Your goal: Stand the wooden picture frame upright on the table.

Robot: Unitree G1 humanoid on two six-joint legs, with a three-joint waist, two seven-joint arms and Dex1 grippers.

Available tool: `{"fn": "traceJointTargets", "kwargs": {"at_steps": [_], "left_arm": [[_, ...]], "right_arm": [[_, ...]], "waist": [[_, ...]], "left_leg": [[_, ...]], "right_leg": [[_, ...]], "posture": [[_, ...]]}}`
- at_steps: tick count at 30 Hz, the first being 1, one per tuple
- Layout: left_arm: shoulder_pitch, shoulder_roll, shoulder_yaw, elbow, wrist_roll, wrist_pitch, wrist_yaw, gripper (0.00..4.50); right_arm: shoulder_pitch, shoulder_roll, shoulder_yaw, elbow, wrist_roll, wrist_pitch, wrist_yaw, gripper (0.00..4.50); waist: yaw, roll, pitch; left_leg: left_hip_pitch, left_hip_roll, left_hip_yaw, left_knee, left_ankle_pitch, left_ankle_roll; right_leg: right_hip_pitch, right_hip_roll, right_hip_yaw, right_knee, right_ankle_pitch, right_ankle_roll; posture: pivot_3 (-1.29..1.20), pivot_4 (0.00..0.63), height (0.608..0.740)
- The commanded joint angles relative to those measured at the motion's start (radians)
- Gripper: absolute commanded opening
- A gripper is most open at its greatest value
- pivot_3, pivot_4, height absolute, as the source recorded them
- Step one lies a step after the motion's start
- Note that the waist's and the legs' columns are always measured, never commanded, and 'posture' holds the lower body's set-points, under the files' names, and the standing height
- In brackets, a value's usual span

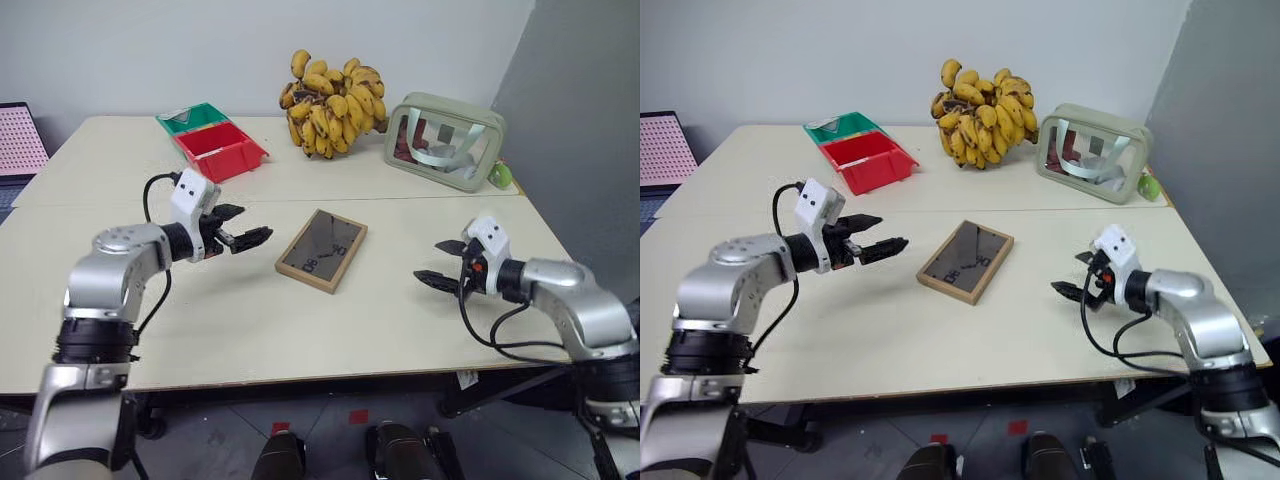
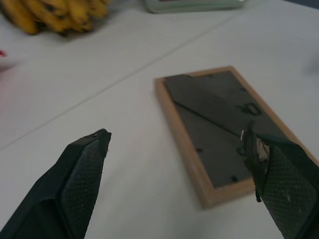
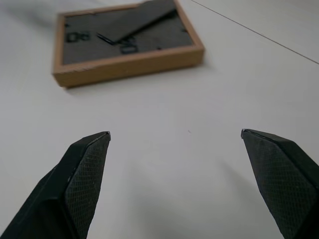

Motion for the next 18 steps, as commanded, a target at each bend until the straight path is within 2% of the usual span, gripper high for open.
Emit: {"fn": "traceJointTargets", "kwargs": {"at_steps": [1, 5, 9, 11, 12, 16, 18], "left_arm": [[-0.049, 0.037, -0.054, 0.075, 0.074, -0.124, -0.105, 4.5], [-0.102, 0.013, -0.067, 0.155, 0.109, -0.159, -0.115, 4.5], [-0.107, -0.018, -0.045, 0.199, 0.125, -0.181, -0.073, 4.5], [-0.102, -0.043, -0.032, 0.253, 0.145, -0.21, -0.018, 4.5], [-0.096, -0.061, -0.026, 0.279, 0.154, -0.218, 0.02, 4.33], [-0.131, -0.182, 0.034, 0.421, 0.167, -0.237, 0.256, 3.65], [-0.15, -0.236, 0.033, 0.487, 0.202, -0.271, 0.356, 3.11]], "right_arm": [[-0.052, -0.006, 0.006, -0.033, 0.032, 0.054, 0.025, 4.45], [-0.071, 0.025, 0.001, -0.009, 0.008, 0.055, -0.024, 4.45], [-0.034, 0.046, -0.012, -0.025, -0.002, 0.039, -0.07, 4.45], [-0.037, 0.092, -0.035, 0.012, -0.022, 0.02, -0.152, 4.45], [-0.039, 0.117, -0.044, 0.046, -0.042, -0.007, -0.198, 4.48], [-0.06, 0.217, -0.043, 0.199, -0.137, -0.126, -0.357, 3.74], [-0.084, 0.26, -0.034, 0.291, -0.187, -0.188, -0.428, 3.19]], "waist": [[0.002, 0.0, 0.0], [0.01, 0.0, 0.0], [0.014, 0.0, 0.0], [0.014, 0.0, 0.0], [0.013, 0.0, 0.0], [0.013, 0.0, 0.0], [0.013, 0.0, 0.0]], "left_leg": [[0.0, 0.0, 0.0, 0.0, 0.0, 0.0], [-0.002, 0.0, 0.0, -0.001, 0.0, 0.0], [-0.009, 0.0, 0.0, 0.001, 0.0, 0.0], [-0.009, 0.0, 0.0, 0.001, 0.0, 0.0], [-0.009, 0.0, 0.0, 0.001, 0.0, 0.0], [-0.008, 0.0, 0.0, 0.003, 0.0, 0.001], [-0.008, 0.0, 0.0, 0.003, 0.001, 0.001]], "right_leg": [[0.0, 0.0, 0.0, 0.0, 0.0, 0.0], [0.0, 0.0, 0.0, -0.001, -0.001, -0.001], [-0.008, 0.0, 0.0, 0.001, 0.002, 0.003], [-0.008, 0.0, 0.0, 0.001, 0.003, 0.005], [-0.008, 0.0, 0.0, 0.001, 0.003, 0.006], [-0.007, 0.0, 0.0, 0.002, 0.004, 0.007], [-0.007, 0.0, 0.0, 0.002, 0.005, 0.009]], "posture": [[0.0, 0.15, 0.74], [0.0, 0.15, 0.74], [0.0, 0.15, 0.74], [0.0, 0.15, 0.74], [0.0, 0.15, 0.74], [0.0, 0.15, 0.74], [0.0, 0.15, 0.74]]}}
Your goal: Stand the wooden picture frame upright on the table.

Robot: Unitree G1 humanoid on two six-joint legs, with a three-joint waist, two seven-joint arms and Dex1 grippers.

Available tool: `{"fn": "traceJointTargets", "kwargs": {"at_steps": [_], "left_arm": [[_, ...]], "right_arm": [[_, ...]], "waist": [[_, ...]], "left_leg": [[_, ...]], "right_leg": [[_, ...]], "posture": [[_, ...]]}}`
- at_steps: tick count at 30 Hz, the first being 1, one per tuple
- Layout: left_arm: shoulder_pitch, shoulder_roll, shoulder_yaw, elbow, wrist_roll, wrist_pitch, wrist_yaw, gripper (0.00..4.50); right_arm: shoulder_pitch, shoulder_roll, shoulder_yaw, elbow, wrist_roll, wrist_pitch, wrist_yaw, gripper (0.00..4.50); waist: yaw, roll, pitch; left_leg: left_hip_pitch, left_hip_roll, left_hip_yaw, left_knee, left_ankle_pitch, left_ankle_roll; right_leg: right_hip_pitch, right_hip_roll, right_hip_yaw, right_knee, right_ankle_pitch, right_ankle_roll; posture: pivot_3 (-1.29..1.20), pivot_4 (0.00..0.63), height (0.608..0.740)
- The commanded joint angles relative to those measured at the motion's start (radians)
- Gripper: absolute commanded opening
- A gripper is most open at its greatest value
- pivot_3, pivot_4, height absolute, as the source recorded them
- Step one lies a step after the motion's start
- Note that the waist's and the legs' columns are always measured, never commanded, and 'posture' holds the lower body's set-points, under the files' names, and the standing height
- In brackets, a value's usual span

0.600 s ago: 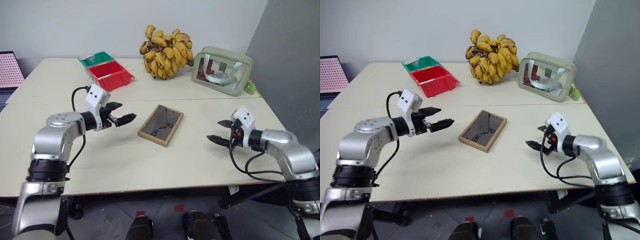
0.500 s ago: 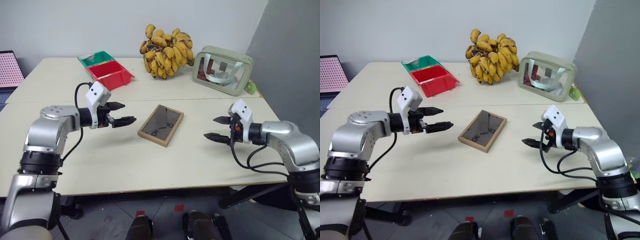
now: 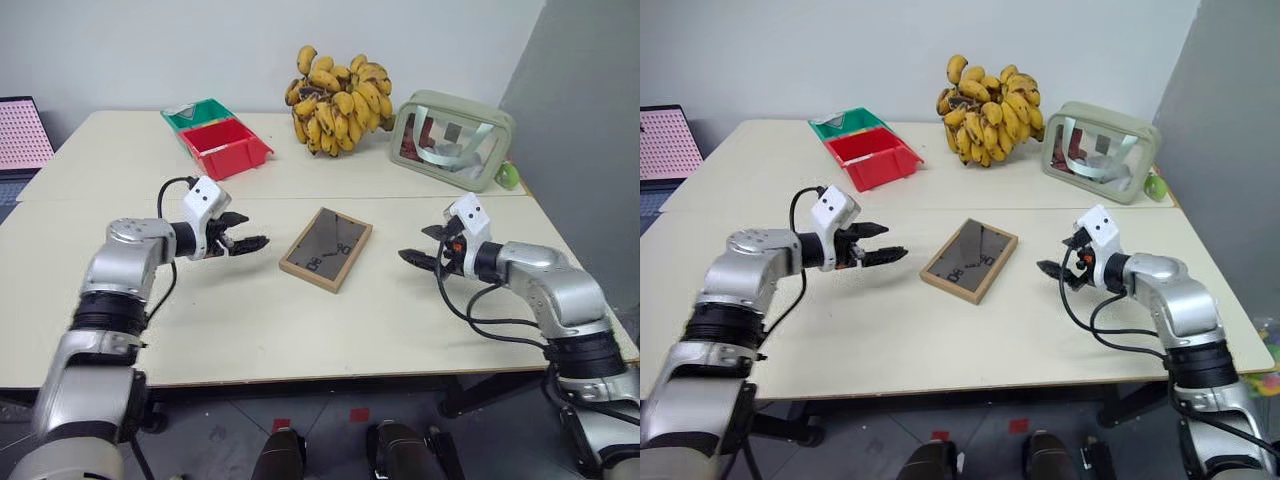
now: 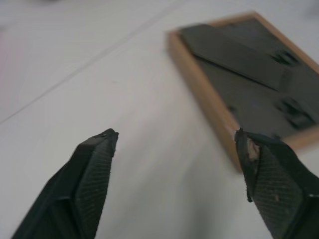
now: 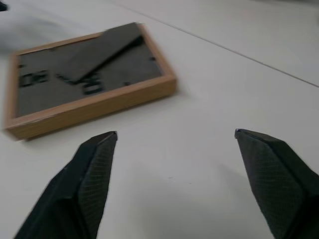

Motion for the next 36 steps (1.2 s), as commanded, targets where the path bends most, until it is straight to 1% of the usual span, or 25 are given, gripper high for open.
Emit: {"fn": "traceJointTargets", "kwargs": {"at_steps": [1, 4, 5, 6, 7, 8, 9, 10, 11, 12, 13, 16, 18, 22, 24, 26, 28, 30, 32, 34, 35, 36], "left_arm": [[-0.055, -0.068, 0.024, 0.097, 0.058, -0.075, 0.182, 2.88], [-0.075, -0.128, 0.003, 0.17, 0.102, -0.142, 0.242, 2.16], [-0.081, -0.151, -0.009, 0.201, 0.123, -0.173, 0.265, 2.02], [-0.087, -0.172, -0.016, 0.229, 0.139, -0.199, 0.279, 1.75], [-0.091, -0.197, -0.025, 0.242, 0.147, -0.213, 0.277, 1.69], [-0.091, -0.215, -0.03, 0.244, 0.149, -0.218, 0.264, 1.26], [-0.087, -0.226, -0.036, 0.235, 0.147, -0.215, 0.246, 1.19], [-0.075, -0.231, -0.048, 0.212, 0.149, -0.206, 0.215, 0.91], [-0.056, -0.23, -0.061, 0.18, 0.154, -0.191, 0.195, 0.75], [-0.036, -0.227, -0.071, 0.148, 0.157, -0.172, 0.173, 0.4], [-0.004, -0.219, -0.083, 0.093, 0.151, -0.143, 0.135, 0.26], [0.127, -0.175, -0.118, -0.151, 0.122, -0.03, 0.032, 0.26], [0.218, -0.143, -0.128, -0.337, 0.095, 0.065, 0.001, 0.26], [0.358, -0.09, -0.131, -0.649, 0.037, 0.251, -0.018, 0.26], [0.418, -0.057, -0.139, -0.78, 0.022, 0.32, -0.023, 0.26], [0.45, -0.031, -0.137, -0.843, 0.019, 0.355, -0.018, 0.26], [0.466, -0.015, -0.109, -0.892, -0.017, 0.421, -0.017, 0.26], [0.478, 0.011, -0.097, -0.926, -0.034, 0.458, -0.022, 0.26], [0.487, 0.057, -0.093, -0.92, -0.037, 0.463, -0.041, 0.26], [0.49, 0.105, -0.067, -0.878, -0.053, 0.459, -0.069, 0.26], [0.485, 0.114, -0.049, -0.857, -0.072, 0.464, -0.082, 0.26], [0.468, 0.112, -0.015, -0.832, -0.128, 0.518, -0.103, 0.26]], "right_arm": [[-0.058, 0.064, -0.014, 0.137, -0.08, -0.123, -0.13, 2.95], [-0.093, 0.117, -0.016, 0.259, -0.106, -0.189, -0.171, 2.15], [-0.103, 0.137, -0.006, 0.314, -0.124, -0.225, -0.186, 1.98], [-0.112, 0.157, 0.004, 0.361, -0.138, -0.255, -0.195, 1.68], [-0.127, 0.194, 0.017, 0.4, -0.143, -0.271, -0.198, 1.63], [-0.141, 0.226, 0.029, 0.428, -0.146, -0.28, -0.192, 1.18], [-0.153, 0.251, 0.039, 0.444, -0.146, -0.284, -0.183, 1.1], [-0.162, 0.273, 0.047, 0.455, -0.148, -0.285, -0.174, 0.81], [-0.166, 0.289, 0.051, 0.454, -0.15, -0.284, -0.17, 0.61], [-0.168, 0.301, 0.053, 0.45, -0.153, -0.282, -0.17, 0.24], [-0.168, 0.316, 0.057, 0.437, -0.15, -0.276, -0.163, 0.07], [-0.153, 0.345, 0.072, 0.378, -0.138, -0.243, -0.138, 0.07], [-0.136, 0.348, 0.084, 0.332, -0.141, -0.224, -0.129, 0.07], [-0.083, 0.325, 0.115, 0.207, -0.14, -0.157, -0.09, 0.07], [-0.038, 0.287, 0.148, 0.112, -0.138, -0.112, -0.042, 0.07], [-0.002, 0.253, 0.174, 0.039, -0.139, -0.077, -0.011, 0.07], [0.037, 0.213, 0.186, -0.027, -0.124, -0.036, 0.03, 0.07], [0.064, 0.175, 0.191, -0.056, -0.133, -0.03, 0.048, 0.07], [0.061, 0.15, 0.187, -0.03, -0.155, -0.056, 0.047, 0.07], [0.038, 0.12, 0.186, 0.039, -0.195, -0.131, 0.035, 0.07], [0.022, 0.114, 0.182, 0.075, -0.206, -0.161, 0.027, 0.07], [0.0, 0.115, 0.176, 0.118, -0.212, -0.189, 0.019, 0.07]], "waist": [[0.0, 0.0, 0.0], [0.0, 0.0, 0.0], [0.0, 0.0, 0.0], [0.0, 0.0, 0.0], [0.0, 0.0, 0.0], [-0.002, 0.0, 0.0], [-0.004, 0.0, 0.0], [-0.006, 0.0, 0.0], [-0.007, 0.0, 0.0], [-0.007, 0.0, 0.0], [-0.006, 0.0, 0.0], [-0.006, 0.001, -0.001], [-0.006, 0.001, -0.001], [-0.007, 0.002, -0.001], [-0.006, 0.002, -0.001], [-0.003, 0.002, -0.001], [-0.003, 0.002, -0.001], [-0.004, 0.002, -0.001], [-0.004, 0.002, -0.001], [-0.007, 0.002, -0.001], [-0.009, 0.002, -0.001], [-0.01, 0.002, -0.001]], "left_leg": [[0.0, 0.0, 0.0, 0.0, 0.0, 0.0], [0.0, 0.0, 0.001, 0.0, 0.0, 0.0], [-0.001, 0.0, 0.001, -0.001, 0.0, 0.0], [-0.001, 0.0, 0.001, -0.001, 0.0, 0.0], [-0.001, 0.0, 0.001, -0.001, 0.0, 0.0], [-0.001, 0.0, 0.001, -0.001, 0.0, 0.0], [-0.001, 0.0, 0.001, -0.001, 0.0, 0.0], [-0.001, 0.0, 0.001, -0.001, 0.0, 0.0], [0.0, 0.0, 0.001, -0.001, 0.0, 0.0], [0.001, 0.0, 0.0, -0.001, 0.0, 0.0], [0.001, 0.0, 0.0, -0.001, 0.0, 0.0], [0.001, 0.0, 0.0, -0.001, 0.0, 0.0], [0.001, 0.0, 0.001, -0.001, 0.0, 0.0], [0.001, 0.0, 0.0, -0.002, 0.0, 0.0], [0.001, 0.0, 0.0, -0.001, 0.0, 0.0], [0.002, 0.0, 0.0, -0.001, 0.0, 0.0], [0.002, 0.0, -0.001, -0.001, 0.0, 0.0], [0.005, 0.0, 0.0, -0.001, 0.0, 0.001], [0.007, 0.0, 0.0, -0.001, 0.0, 0.001], [0.008, 0.0, 0.0, -0.001, 0.0, 0.001], [0.009, 0.0, 0.0, -0.001, 0.0, 0.001], [0.009, 0.0, 0.0, -0.001, 0.0, 0.001]], "right_leg": [[0.0, 0.0, 0.0, 0.0, 0.001, 0.001], [0.0, 0.0, 0.001, -0.001, 0.001, 0.001], [0.0, 0.0, 0.001, -0.001, 0.001, 0.001], [0.0, 0.0, 0.001, -0.001, 0.001, 0.001], [0.0, 0.0, 0.001, -0.001, 0.001, 0.001], [0.0, 0.0, 0.001, -0.001, 0.001, 0.001], [-0.001, 0.0, 0.001, -0.001, 0.001, 0.001], [-0.001, 0.0, 0.001, 0.0, 0.001, 0.001], [0.0, 0.0, 0.001, 0.0, 0.001, 0.001], [0.0, 0.0, 0.001, 0.001, 0.001, 0.001], [0.0, 0.001, 0.001, 0.001, 0.001, 0.001], [0.0, 0.001, 0.002, 0.001, 0.001, 0.001], [0.0, 0.0, 0.002, 0.001, 0.001, 0.001], [0.0, 0.0, 0.002, 0.0, 0.001, 0.001], [0.0, 0.0, 0.001, 0.001, 0.001, 0.0], [0.001, 0.0, 0.001, 0.001, 0.0, -0.001], [0.002, 0.0, 0.001, 0.001, -0.002, -0.004], [0.004, 0.0, 0.001, 0.001, -0.003, -0.006], [0.005, 0.0, 0.001, 0.001, -0.003, -0.006], [0.006, 0.0, 0.001, 0.001, -0.003, -0.006], [0.006, 0.0, 0.001, 0.001, -0.003, -0.006], [0.006, 0.0, 0.001, 0.0, -0.003, -0.006]], "posture": [[0.0, 0.15, 0.74], [0.0, 0.15, 0.74], [0.0, 0.15, 0.74], [0.0, 0.15, 0.74], [0.0, 0.15, 0.74], [0.0, 0.15, 0.74], [0.0, 0.15, 0.74], [0.0, 0.15, 0.74], [0.0, 0.15, 0.74], [0.0, 0.15, 0.74], [0.0, 0.15, 0.74], [0.0, 0.15, 0.74], [0.0, 0.15, 0.74], [0.0, 0.15, 0.74], [0.0, 0.15, 0.74], [0.0, 0.15, 0.74], [0.0, 0.15, 0.74], [0.0, 0.15, 0.74], [0.0, 0.15, 0.74], [0.0, 0.15, 0.74], [0.0, 0.15, 0.74], [0.0, 0.15, 0.74]]}}
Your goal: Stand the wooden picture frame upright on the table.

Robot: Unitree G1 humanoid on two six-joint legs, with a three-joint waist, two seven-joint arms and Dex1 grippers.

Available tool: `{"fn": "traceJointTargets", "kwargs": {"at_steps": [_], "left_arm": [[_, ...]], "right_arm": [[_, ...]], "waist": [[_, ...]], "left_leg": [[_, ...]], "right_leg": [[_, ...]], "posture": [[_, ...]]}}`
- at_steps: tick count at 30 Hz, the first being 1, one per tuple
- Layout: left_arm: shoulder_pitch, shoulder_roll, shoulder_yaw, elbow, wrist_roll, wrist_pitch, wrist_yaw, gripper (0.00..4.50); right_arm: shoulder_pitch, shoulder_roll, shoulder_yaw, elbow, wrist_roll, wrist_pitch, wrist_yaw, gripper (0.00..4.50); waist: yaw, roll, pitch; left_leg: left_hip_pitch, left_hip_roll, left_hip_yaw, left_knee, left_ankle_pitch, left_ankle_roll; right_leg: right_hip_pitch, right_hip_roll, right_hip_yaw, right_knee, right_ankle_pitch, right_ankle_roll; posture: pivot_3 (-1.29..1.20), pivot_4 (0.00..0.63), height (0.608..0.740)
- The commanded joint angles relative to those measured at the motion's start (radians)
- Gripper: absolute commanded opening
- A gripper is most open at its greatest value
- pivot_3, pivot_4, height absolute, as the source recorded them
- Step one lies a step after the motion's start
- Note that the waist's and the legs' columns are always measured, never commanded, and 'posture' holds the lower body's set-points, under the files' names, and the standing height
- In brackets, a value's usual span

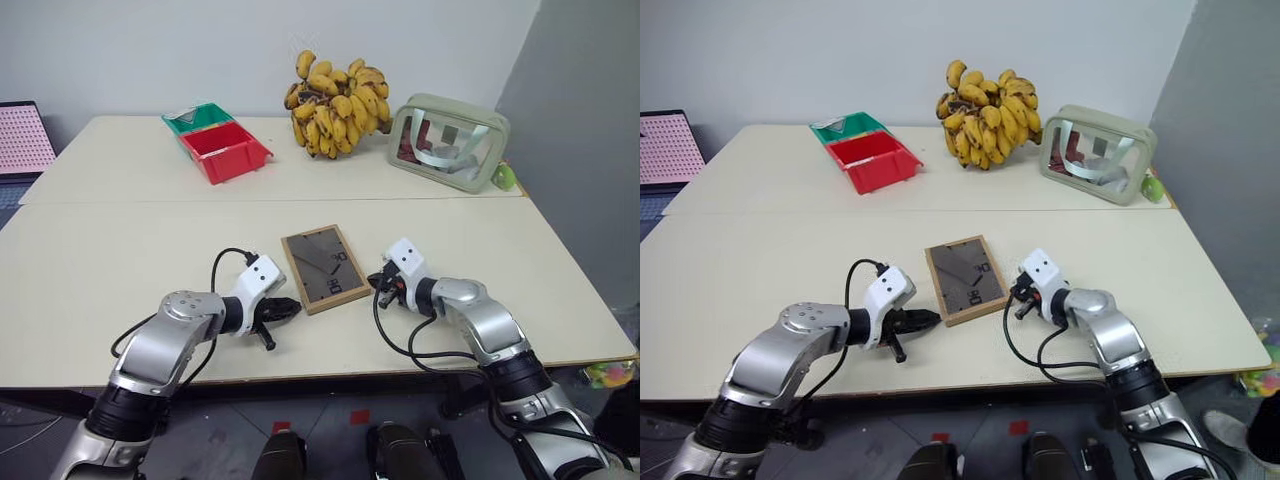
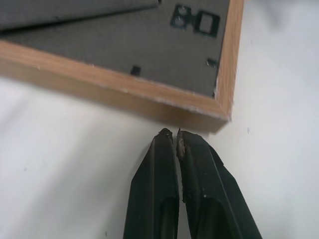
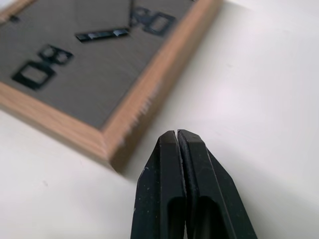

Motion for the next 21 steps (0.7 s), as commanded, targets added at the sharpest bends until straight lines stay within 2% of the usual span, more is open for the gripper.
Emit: {"fn": "traceJointTargets", "kwargs": {"at_steps": [1, 4, 8, 10, 15, 17, 21], "left_arm": [[-0.048, 0.013, 0.132, 0.072, -0.153, 0.137, -0.072, 0.43], [-0.151, -0.048, 0.285, 0.214, -0.342, 0.394, -0.093, 0.96], [-0.26, -0.112, 0.415, 0.392, -0.436, 0.665, -0.041, 1.86], [-0.276, -0.145, 0.469, 0.44, -0.448, 0.748, 0.0, 2.34], [-0.238, -0.216, 0.532, 0.455, -0.465, 0.79, 0.096, 3.41], [-0.213, -0.276, 0.565, 0.457, -0.453, 0.772, 0.145, 3.74], [-0.126, -0.37, 0.552, 0.443, -0.447, 0.706, 0.2, 4.46]], "right_arm": [[-0.083, -0.014, -0.028, 0.124, -0.041, -0.127, -0.019, 0.04], [-0.15, 0.012, -0.041, 0.258, -0.046, -0.211, -0.035, 0.03], [-0.229, 0.052, -0.042, 0.428, -0.067, -0.297, -0.04, 0.03], [-0.251, 0.065, -0.039, 0.484, -0.075, -0.326, -0.037, 0.03], [-0.26, 0.097, -0.035, 0.517, -0.077, -0.35, -0.026, 0.03], [-0.243, 0.126, -0.037, 0.489, -0.071, -0.331, -0.043, 0.03], [-0.175, 0.202, -0.013, 0.366, -0.052, -0.27, -0.044, 0.03]], "waist": [[-0.001, 0.0, 0.0], [-0.003, 0.0, 0.0], [-0.007, 0.0, 0.0], [-0.01, 0.0, 0.0], [-0.017, 0.0, 0.0], [-0.021, 0.0, 0.0], [-0.025, -0.001, -0.001]], "left_leg": [[0.0, 0.0, 0.0, 0.0, 0.0, 0.0], [0.0, 0.0, 0.0, 0.0, 0.0, 0.0], [0.0, 0.0, -0.001, 0.0, 0.0, 0.0], [0.0, -0.001, -0.001, 0.0, 0.0, 0.001], [0.001, 0.0, -0.002, -0.002, 0.0, 0.001], [0.003, 0.0, -0.002, -0.002, 0.0, 0.0], [0.015, 0.0, 0.0, -0.005, 0.0, 0.0]], "right_leg": [[0.0, 0.0, 0.0, 0.0, 0.0, 0.0], [0.0, 0.0, -0.001, 0.0, 0.0, 0.0], [0.003, 0.0, -0.001, -0.002, 0.001, 0.002], [0.003, 0.0, -0.002, -0.002, 0.003, 0.006], [0.004, 0.0, -0.001, -0.002, 0.003, 0.006], [0.005, 0.0, -0.001, -0.001, 0.003, 0.006], [0.014, 0.0, 0.001, -0.001, 0.001, 0.002]], "posture": [[0.0, 0.15, 0.74], [0.0, 0.15, 0.74], [0.0, 0.15, 0.74], [0.0, 0.15, 0.74], [0.0, 0.15, 0.74], [0.0, 0.15, 0.74], [0.0, 0.15, 0.74]]}}
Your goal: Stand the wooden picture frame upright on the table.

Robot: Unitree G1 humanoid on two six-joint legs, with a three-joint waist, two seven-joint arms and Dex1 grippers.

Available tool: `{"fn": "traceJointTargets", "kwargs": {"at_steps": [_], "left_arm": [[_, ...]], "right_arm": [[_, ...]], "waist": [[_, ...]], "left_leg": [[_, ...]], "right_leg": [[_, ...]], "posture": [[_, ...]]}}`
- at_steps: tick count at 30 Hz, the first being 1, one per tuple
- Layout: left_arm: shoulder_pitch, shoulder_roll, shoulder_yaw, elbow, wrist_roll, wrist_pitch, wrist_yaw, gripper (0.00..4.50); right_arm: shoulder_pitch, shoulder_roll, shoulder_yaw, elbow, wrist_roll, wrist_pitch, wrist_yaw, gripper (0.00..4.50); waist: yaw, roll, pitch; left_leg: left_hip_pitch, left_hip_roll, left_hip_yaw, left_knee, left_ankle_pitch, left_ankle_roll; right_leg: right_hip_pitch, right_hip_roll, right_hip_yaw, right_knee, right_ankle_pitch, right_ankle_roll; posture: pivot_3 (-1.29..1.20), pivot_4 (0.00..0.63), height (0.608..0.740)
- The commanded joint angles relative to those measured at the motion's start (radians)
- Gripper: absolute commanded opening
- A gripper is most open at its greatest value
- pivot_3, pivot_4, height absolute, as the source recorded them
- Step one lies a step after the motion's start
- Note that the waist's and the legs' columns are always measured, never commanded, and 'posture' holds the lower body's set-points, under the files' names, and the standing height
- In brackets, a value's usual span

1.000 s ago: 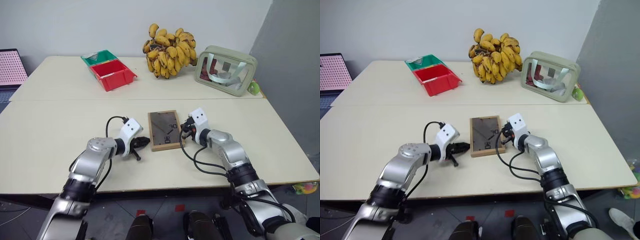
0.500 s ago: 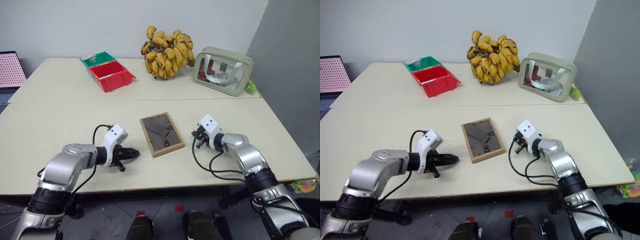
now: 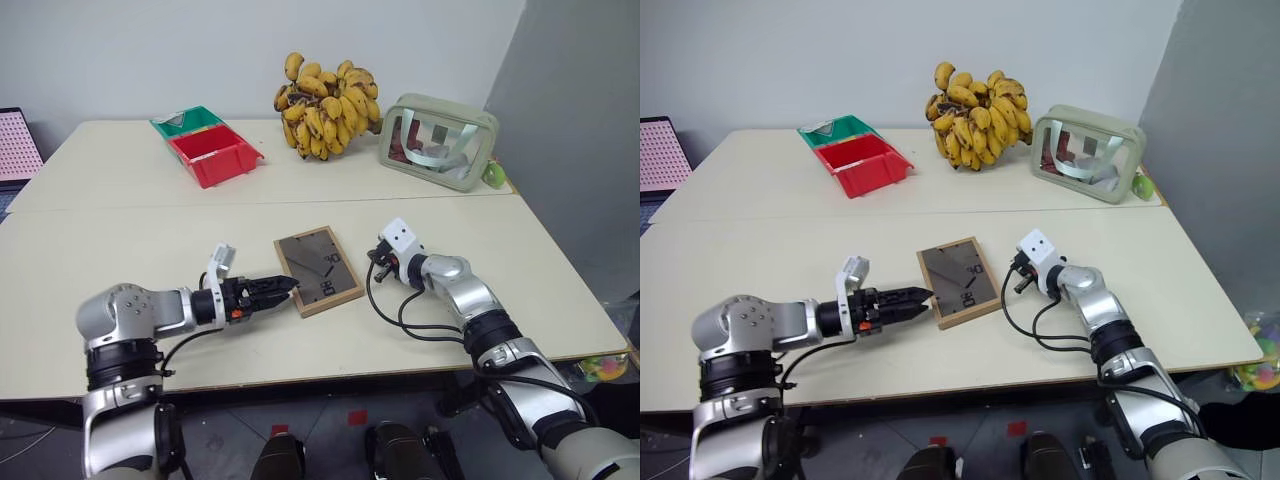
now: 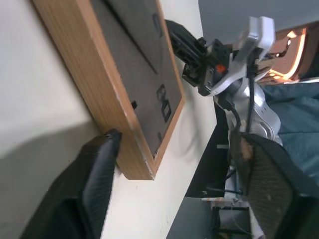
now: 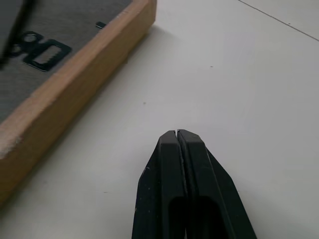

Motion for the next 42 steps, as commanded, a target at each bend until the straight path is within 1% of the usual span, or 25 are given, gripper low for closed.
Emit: {"fn": "traceJointTargets", "kwargs": {"at_steps": [1, 3, 6, 11, 13, 16, 18, 20, 23, 25, 27, 29, 30, 31, 32, 33, 34, 36, 39, 40, 42], "left_arm": [[0.071, -0.056, -0.003, 0.008, 0.009, -0.049, 0.057, 4.49], [0.081, -0.073, -0.008, 0.018, 0.011, -0.077, 0.07, 4.49], [0.055, -0.085, -0.006, 0.063, 0.007, -0.123, 0.074, 4.49], [0.019, -0.047, -0.048, 0.116, 0.009, -0.176, 0.044, 4.49], [0.016, -0.029, -0.06, 0.111, -0.017, -0.172, 0.012, 4.49], [0.011, -0.013, -0.054, 0.11, -0.037, -0.165, 0.01, 3.98], [0.002, -0.013, -0.038, 0.129, -0.034, -0.174, 0.033, 3.59], [-0.007, -0.015, -0.017, 0.143, -0.043, -0.174, 0.047, 3.19], [-0.006, -0.023, 0.006, 0.143, -0.059, -0.175, 0.073, 2.52], [-0.004, -0.034, 0.022, 0.137, -0.073, -0.176, 0.092, 2.19], [0.005, -0.041, 0.028, 0.094, -0.105, -0.153, 0.084, 1.75], [0.003, -0.05, 0.028, 0.062, -0.114, -0.135, 0.113, 1.38], [-0.004, -0.052, 0.029, 0.044, -0.128, -0.118, 0.118, 1.29], [-0.008, -0.054, 0.031, 0.032, -0.139, -0.107, 0.122, 1.29], [-0.012, -0.048, 0.013, 0.002, -0.146, -0.093, 0.12, 1.29], [-0.026, -0.049, 0.009, -0.036, -0.178, -0.064, 0.11, 1.29], [-0.04, -0.048, -0.001, -0.074, -0.2, -0.045, 0.102, 1.29], [-0.062, -0.034, -0.036, -0.158, -0.242, -0.029, 0.066, 1.29], [-0.101, -0.015, -0.065, -0.204, -0.261, -0.058, 0.034, 1.29], [-0.115, -0.011, -0.068, -0.205, -0.266, -0.074, 0.025, 1.29], [-0.139, 0.0, -0.081, -0.204, -0.259, -0.115, 0.009, 1.29]], "right_arm": [[0.042, 0.058, 0.011, -0.127, 0.02, 0.051, -0.005, 0.03], [0.057, 0.077, 0.01, -0.163, 0.024, 0.075, -0.007, 0.03], [0.074, 0.085, 0.016, -0.197, 0.02, 0.1, 0.002, 0.03], [0.086, 0.031, 0.003, -0.193, 0.0, 0.094, 0.007, 0.03], [0.093, 0.0, -0.005, -0.189, -0.003, 0.087, 0.009, 0.03], [0.107, -0.043, -0.016, -0.187, -0.01, 0.075, 0.003, 0.03], [0.121, -0.066, -0.024, -0.196, -0.01, 0.07, 0.001, 0.03], [0.136, -0.083, -0.034, -0.217, -0.003, 0.076, 0.002, 0.03], [0.167, -0.121, -0.053, -0.281, 0.009, 0.099, 0.009, 0.03], [0.193, -0.16, -0.071, -0.349, 0.021, 0.123, 0.027, 0.03], [0.208, -0.206, -0.099, -0.445, 0.058, 0.169, 0.064, 0.03], [0.201, -0.254, -0.125, -0.527, 0.108, 0.213, 0.119, 0.03], [0.184, -0.267, -0.15, -0.569, 0.166, 0.279, 0.152, 0.03], [0.173, -0.273, -0.166, -0.597, 0.206, 0.328, 0.172, 0.03], [0.143, -0.275, -0.196, -0.626, 0.274, 0.417, 0.193, 0.03], [0.085, -0.262, -0.259, -0.643, 0.403, 0.578, 0.213, 0.21], [0.032, -0.254, -0.307, -0.653, 0.505, 0.697, 0.232, 0.4], [-0.046, -0.257, -0.348, -0.654, 0.612, 0.819, 0.262, 0.68], [-0.123, -0.269, -0.337, -0.611, 0.632, 0.857, 0.267, 1.39], [-0.147, -0.267, -0.331, -0.585, 0.628, 0.855, 0.259, 1.6], [-0.186, -0.264, -0.323, -0.536, 0.627, 0.861, 0.254, 2.06]], "waist": [[0.001, 0.0, -0.002], [0.004, 0.005, -0.006], [0.005, 0.007, -0.008], [0.008, 0.008, -0.008], [0.008, 0.008, -0.009], [0.005, 0.009, -0.009], [0.004, 0.009, -0.009], [0.005, 0.009, -0.009], [0.007, 0.009, -0.009], [0.008, 0.009, -0.009], [0.014, 0.008, -0.009], [0.016, 0.008, -0.009], [0.017, 0.008, -0.009], [0.016, 0.008, -0.009], [0.015, 0.008, -0.009], [0.013, 0.007, -0.008], [0.01, 0.007, -0.007], [0.011, 0.005, -0.006], [0.015, 0.005, -0.006], [0.017, 0.005, -0.006], [0.021, 0.005, -0.006]], "left_leg": [[0.001, 0.0, -0.001, 0.0, 0.0, 0.0], [0.004, 0.0, -0.001, 0.0, 0.0, 0.0], [0.006, -0.001, -0.001, 0.001, 0.0, 0.0], [0.006, -0.002, -0.003, 0.003, -0.001, -0.001], [0.006, -0.002, -0.003, 0.004, -0.004, -0.006], [0.003, -0.001, -0.004, 0.003, -0.004, -0.006], [0.002, -0.001, -0.002, 0.004, 0.0, -0.001], [0.002, -0.001, -0.001, 0.004, 0.0, 0.0], [0.002, -0.001, -0.002, 0.001, 0.0, 0.0], [0.002, -0.002, -0.002, -0.002, 0.0, 0.0], [0.001, -0.002, -0.003, -0.006, 0.0, 0.0], [0.0, -0.003, -0.002, -0.01, -0.001, 0.0], [-0.001, -0.003, -0.002, -0.011, -0.001, 0.0], [-0.001, -0.003, -0.002, -0.012, -0.001, 0.0], [-0.001, -0.002, -0.001, -0.013, -0.001, 0.0], [-0.001, -0.002, -0.001, -0.013, -0.001, 0.0], [-0.001, -0.001, -0.001, -0.013, -0.001, 0.0], [-0.003, -0.001, -0.002, -0.013, 0.0, 0.0], [-0.003, -0.001, -0.003, -0.013, 0.0, 0.0], [-0.004, -0.001, -0.003, -0.013, 0.0, 0.0], [-0.005, -0.001, -0.002, -0.013, 0.0, 0.0]], "right_leg": [[0.002, 0.0, -0.001, 0.0, -0.002, -0.003], [0.004, 0.0, -0.001, 0.001, -0.002, -0.004], [0.008, -0.001, -0.001, -0.001, -0.003, -0.004], [0.008, -0.002, -0.002, -0.003, -0.003, -0.004], [0.006, -0.003, -0.003, -0.007, -0.003, -0.004], [0.011, -0.003, -0.005, -0.016, -0.003, -0.004], [0.01, -0.004, -0.004, -0.017, -0.003, -0.004], [0.01, -0.005, -0.003, -0.017, -0.003, -0.004], [0.009, -0.003, -0.004, -0.016, -0.002, -0.004], [0.008, -0.003, -0.004, -0.015, -0.002, -0.003], [0.007, -0.003, -0.003, -0.015, -0.002, -0.002], [0.003, -0.002, -0.003, -0.015, -0.001, -0.002], [0.002, -0.002, -0.002, -0.015, -0.001, -0.002], [0.002, -0.002, -0.002, -0.015, 0.0, 0.0], [0.001, -0.001, -0.002, -0.015, 0.001, 0.002], [0.0, -0.001, -0.002, -0.015, 0.001, 0.002], [-0.001, 0.0, -0.002, -0.015, 0.001, 0.002], [-0.003, 0.0, -0.002, -0.013, 0.001, 0.001], [-0.003, 0.0, -0.003, -0.013, -0.001, -0.001], [-0.003, 0.0, -0.004, -0.013, -0.002, -0.003], [-0.004, 0.0, -0.003, -0.015, -0.002, -0.003]], "posture": [[0.0, 0.15, 0.74], [0.0, 0.15, 0.74], [0.0, 0.15, 0.74], [0.0, 0.15, 0.74], [0.0, 0.15, 0.74], [0.0, 0.15, 0.74], [0.0, 0.15, 0.74], [0.0, 0.15, 0.74], [0.0, 0.15, 0.74], [0.0, 0.15, 0.74], [0.0, 0.15, 0.74], [0.0, 0.15, 0.74], [0.0, 0.15, 0.74], [0.0, 0.15, 0.74], [0.0, 0.15, 0.74], [0.0, 0.15, 0.74], [0.0, 0.15, 0.74], [0.0, 0.15, 0.74], [0.0, 0.15, 0.74], [0.0, 0.15, 0.74], [0.0, 0.15, 0.74]]}}
